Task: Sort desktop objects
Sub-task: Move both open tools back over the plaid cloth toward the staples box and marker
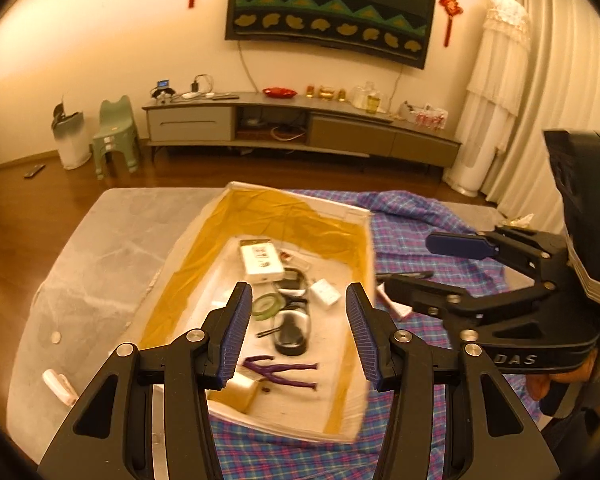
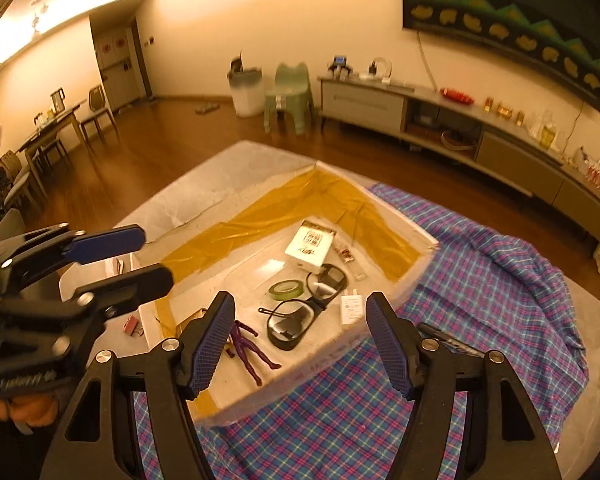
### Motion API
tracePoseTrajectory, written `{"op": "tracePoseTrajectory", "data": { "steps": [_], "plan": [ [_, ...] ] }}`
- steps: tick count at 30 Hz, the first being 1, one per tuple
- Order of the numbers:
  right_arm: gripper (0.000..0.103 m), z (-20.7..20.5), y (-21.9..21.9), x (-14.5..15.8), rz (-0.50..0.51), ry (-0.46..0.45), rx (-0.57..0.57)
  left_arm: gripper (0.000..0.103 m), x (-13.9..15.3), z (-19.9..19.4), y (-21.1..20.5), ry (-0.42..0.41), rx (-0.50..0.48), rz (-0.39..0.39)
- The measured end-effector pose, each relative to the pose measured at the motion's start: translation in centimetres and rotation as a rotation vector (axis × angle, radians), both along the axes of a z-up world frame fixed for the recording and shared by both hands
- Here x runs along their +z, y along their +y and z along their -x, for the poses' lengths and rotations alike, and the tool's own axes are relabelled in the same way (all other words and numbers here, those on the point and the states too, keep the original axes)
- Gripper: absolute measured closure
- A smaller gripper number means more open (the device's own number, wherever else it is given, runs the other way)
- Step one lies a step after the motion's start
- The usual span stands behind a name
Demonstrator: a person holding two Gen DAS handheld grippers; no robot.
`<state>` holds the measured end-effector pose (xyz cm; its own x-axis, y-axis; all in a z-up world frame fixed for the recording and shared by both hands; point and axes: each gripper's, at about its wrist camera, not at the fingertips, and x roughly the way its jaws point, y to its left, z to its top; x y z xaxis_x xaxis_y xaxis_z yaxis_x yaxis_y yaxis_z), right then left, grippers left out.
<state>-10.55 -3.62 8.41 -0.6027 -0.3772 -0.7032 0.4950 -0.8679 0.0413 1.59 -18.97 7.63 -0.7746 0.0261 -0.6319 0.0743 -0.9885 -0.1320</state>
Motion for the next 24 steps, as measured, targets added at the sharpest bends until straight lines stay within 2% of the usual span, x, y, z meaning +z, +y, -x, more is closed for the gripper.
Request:
{"op": "tracePoseTrajectory", "data": {
  "steps": [6,13,18,24],
  "plan": [
    [0.034,-2.3,5.1,0.3,0.051,0.070,-0.092,0.051,-0.2,0.6,2.6,-0.010,-0.073,-0.050],
    [0.036,-2.0,12.1,-2.3,0.064,0.029,-0.231,0.051,-1.1,2.1,7.6,-0.046,-0.163,-0.048],
    [0.037,-0.5,14.1,-5.3,-0.013,-0.011,-0.230,0.051,-3.2,4.0,11.0,-0.129,-0.217,-0.087],
    [0.037,2.7,14.2,-9.0,-0.216,-0.011,-0.147,0.051,-7.5,7.4,13.8,-0.253,-0.224,-0.118]
  ]
}}
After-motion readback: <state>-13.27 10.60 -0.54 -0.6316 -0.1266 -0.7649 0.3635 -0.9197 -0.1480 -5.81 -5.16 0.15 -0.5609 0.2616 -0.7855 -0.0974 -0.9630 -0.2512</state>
